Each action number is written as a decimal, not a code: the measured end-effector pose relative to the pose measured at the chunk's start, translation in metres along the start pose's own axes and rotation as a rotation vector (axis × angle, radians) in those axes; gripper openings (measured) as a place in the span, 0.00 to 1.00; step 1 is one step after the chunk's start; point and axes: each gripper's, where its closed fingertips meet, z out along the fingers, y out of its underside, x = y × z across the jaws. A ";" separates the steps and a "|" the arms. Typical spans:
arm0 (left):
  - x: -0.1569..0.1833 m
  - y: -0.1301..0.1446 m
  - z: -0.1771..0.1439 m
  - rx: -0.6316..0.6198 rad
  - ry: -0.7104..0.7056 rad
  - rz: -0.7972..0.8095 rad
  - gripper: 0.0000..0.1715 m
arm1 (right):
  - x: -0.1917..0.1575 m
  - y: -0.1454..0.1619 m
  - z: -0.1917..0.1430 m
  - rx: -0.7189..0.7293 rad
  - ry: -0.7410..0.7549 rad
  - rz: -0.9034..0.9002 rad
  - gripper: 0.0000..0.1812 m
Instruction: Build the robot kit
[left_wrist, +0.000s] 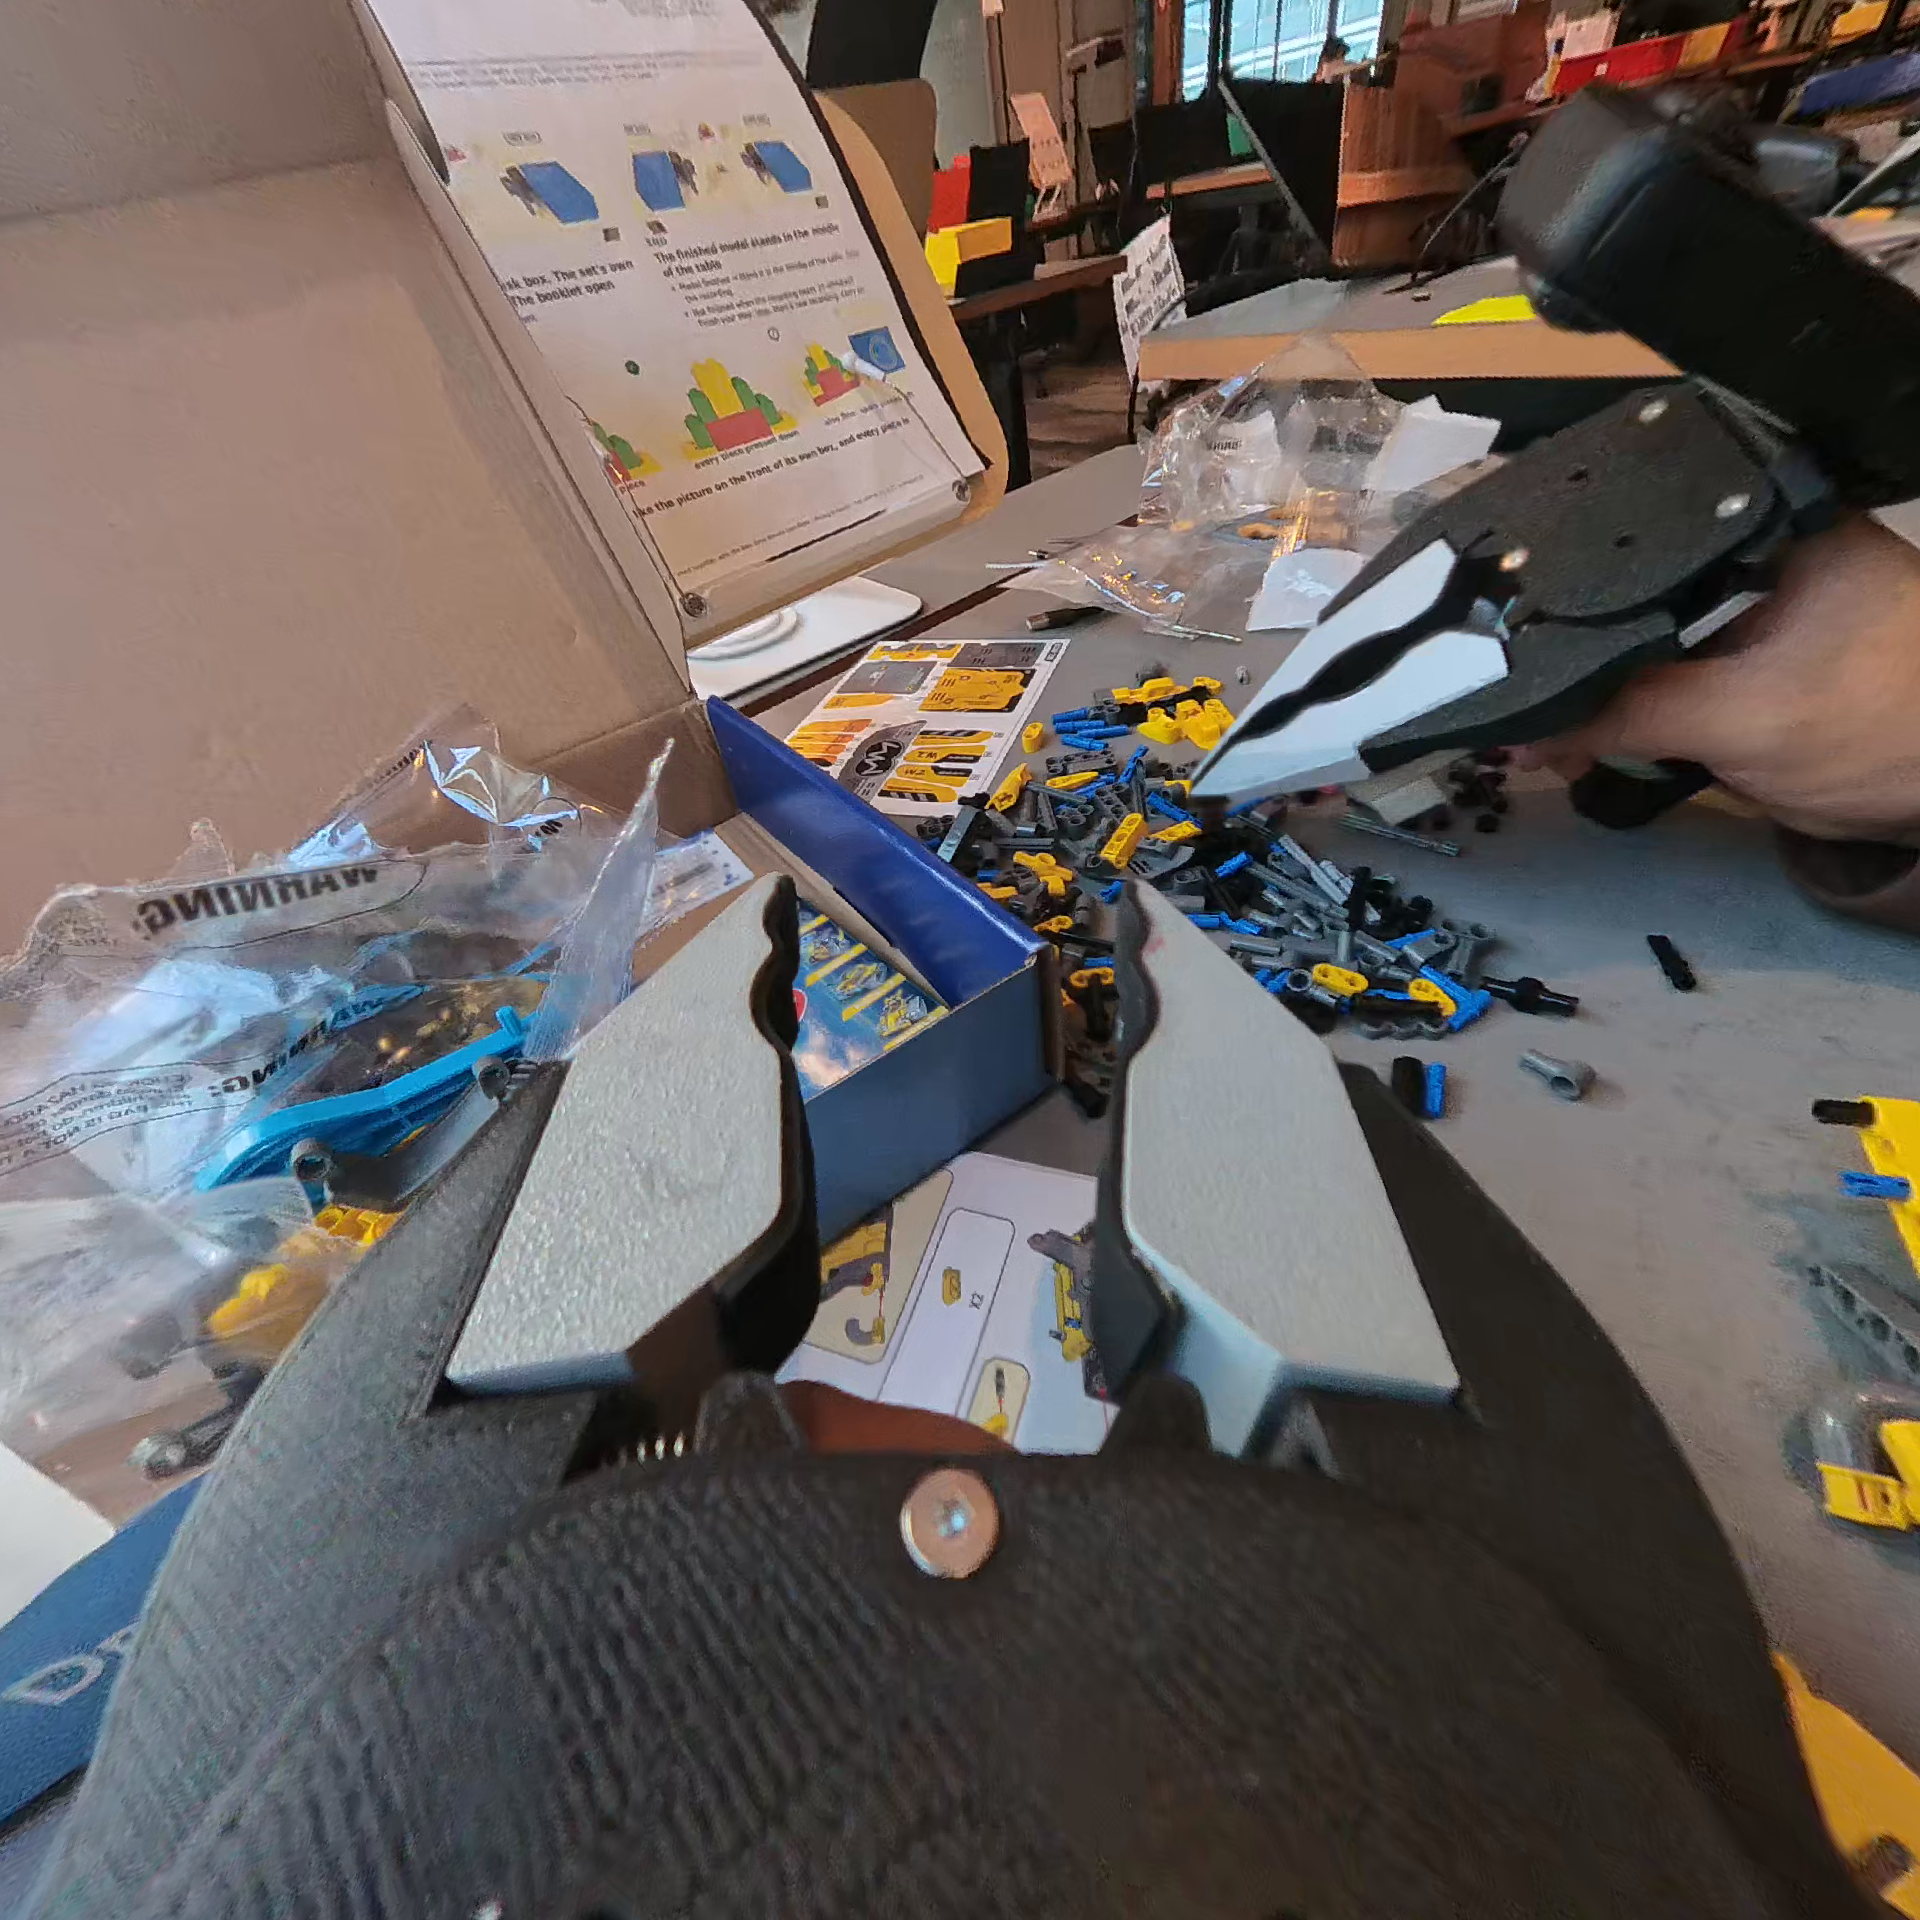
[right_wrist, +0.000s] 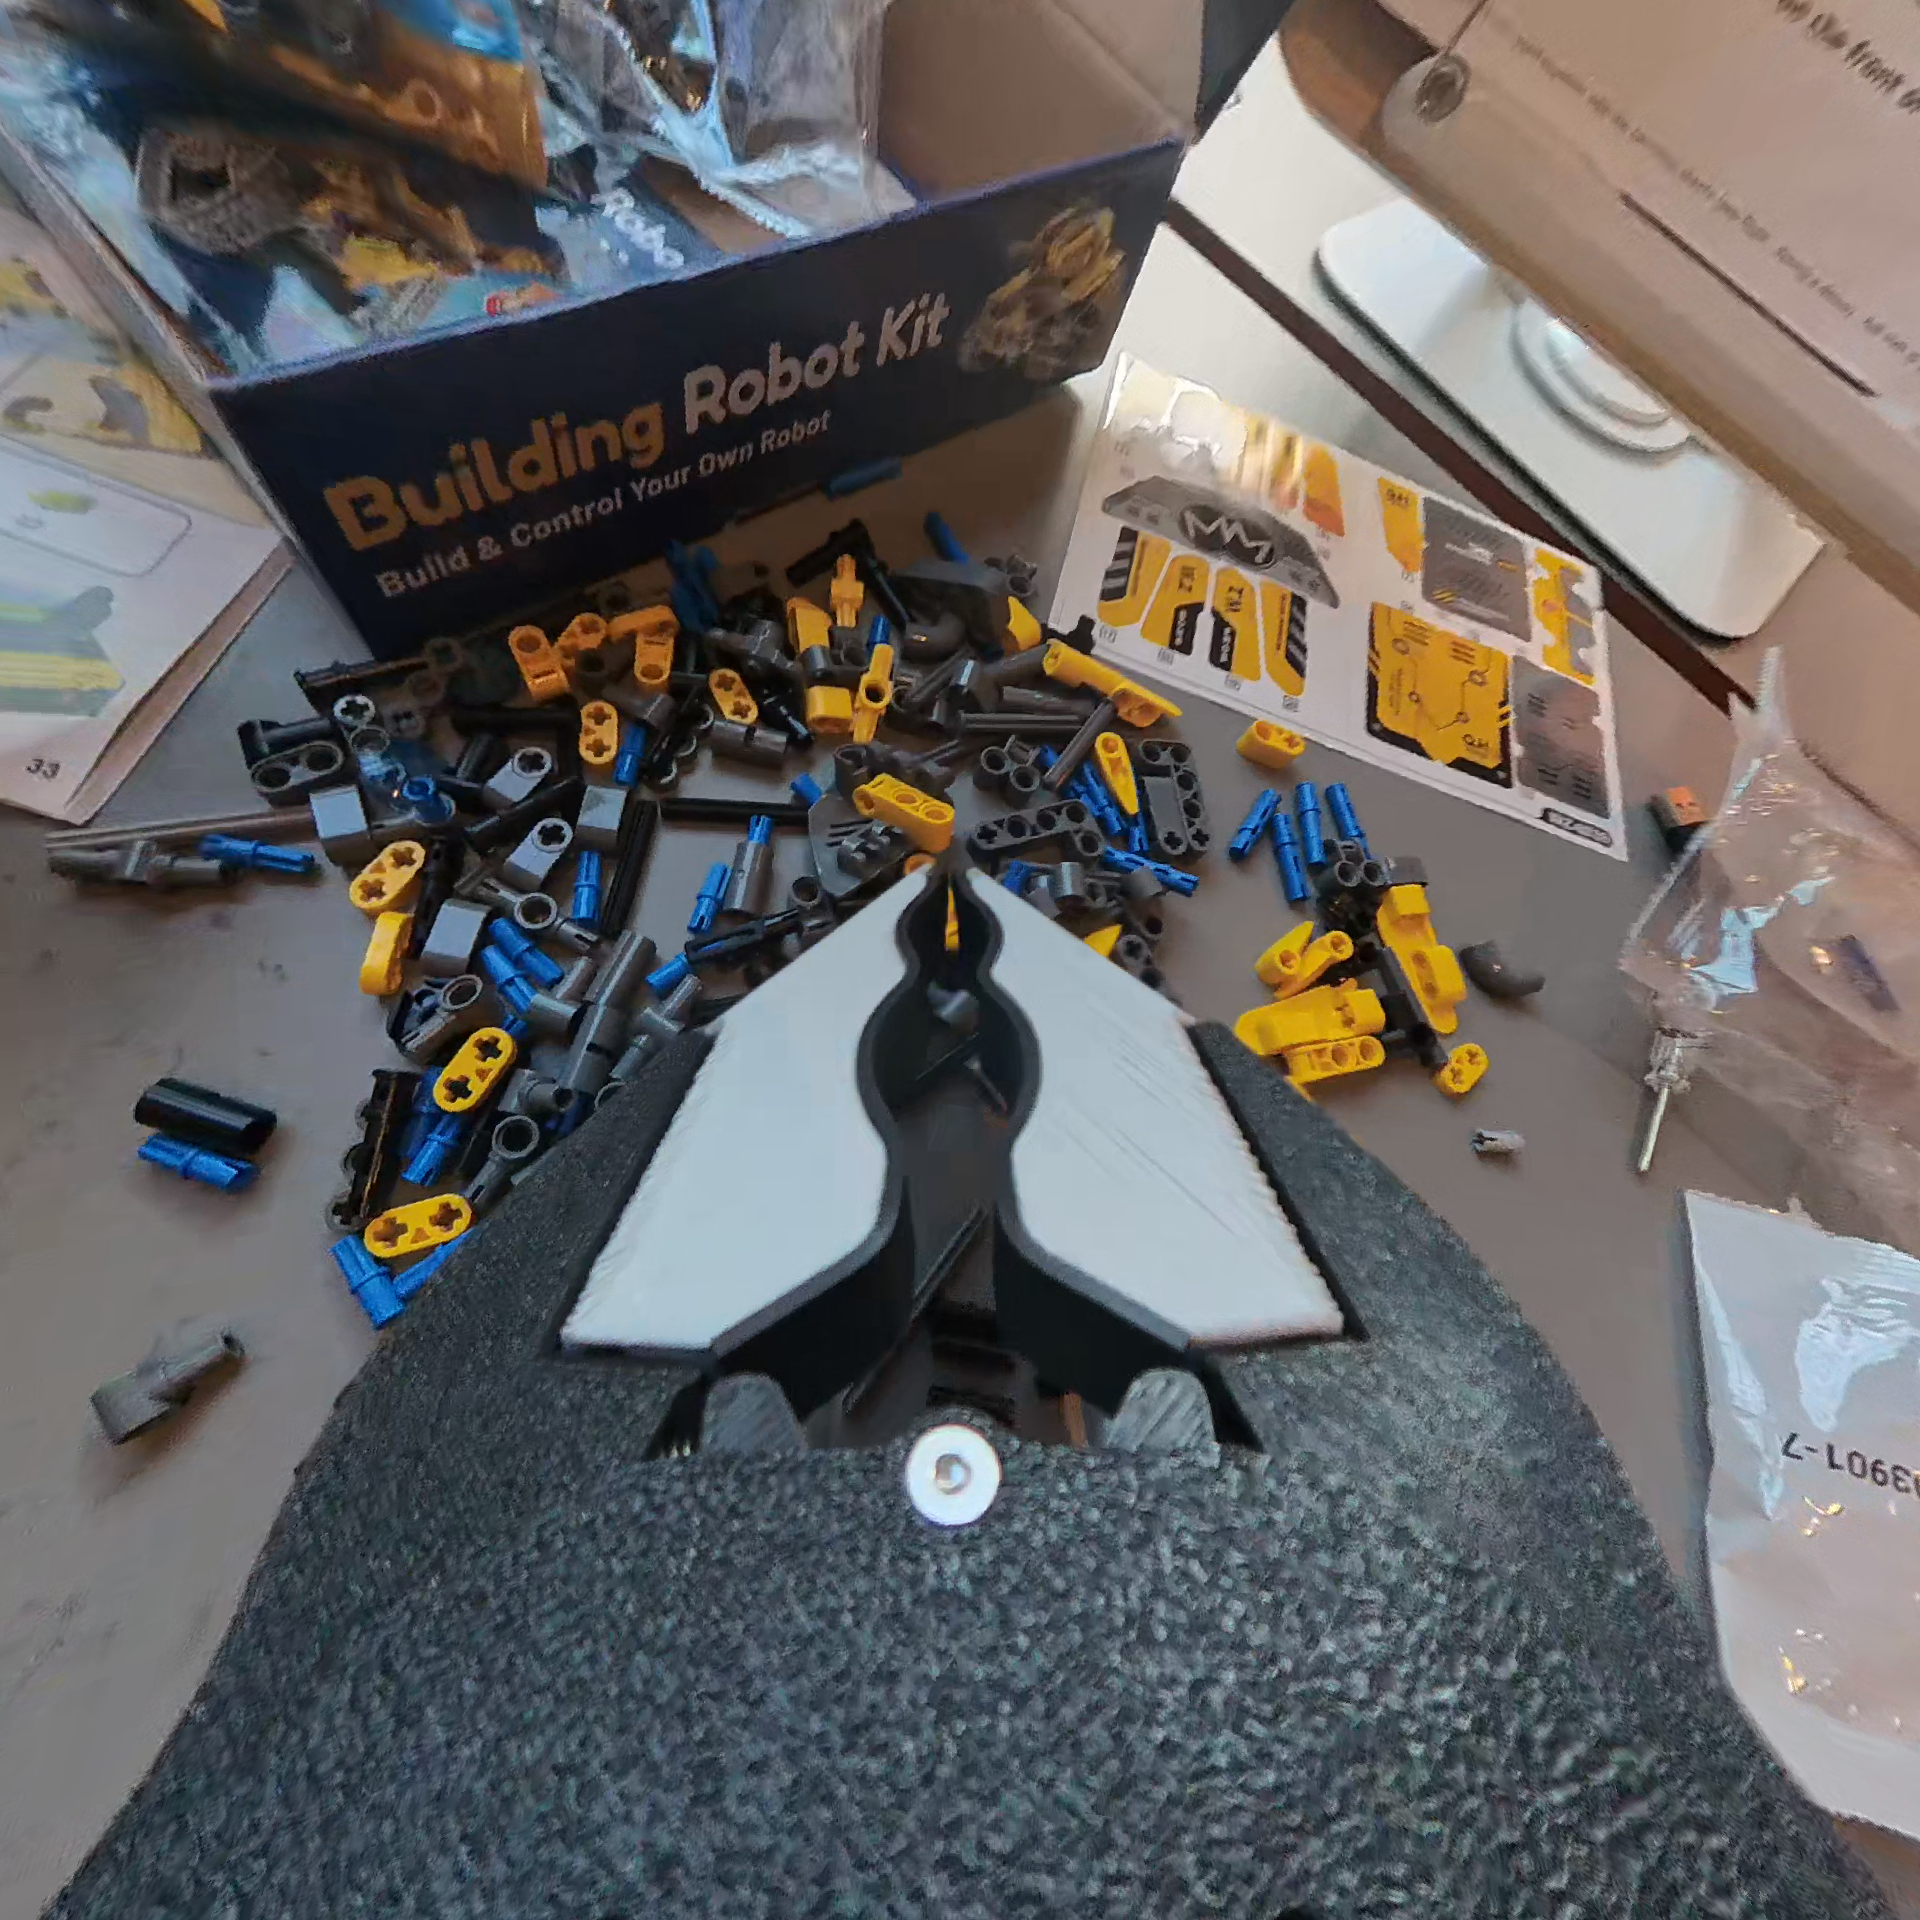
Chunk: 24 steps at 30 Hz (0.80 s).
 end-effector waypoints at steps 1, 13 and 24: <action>0.001 0.001 -0.001 0.013 -0.002 0.005 0.34 | 0.005 -0.004 -0.003 0.021 0.020 0.015 0.00; 0.019 0.012 -0.007 0.003 0.052 0.044 0.32 | 0.007 0.000 -0.001 0.001 0.028 0.031 0.01; 0.014 0.014 -0.004 -0.022 -0.010 0.063 0.19 | 0.043 0.002 -0.011 -0.003 0.205 0.068 0.10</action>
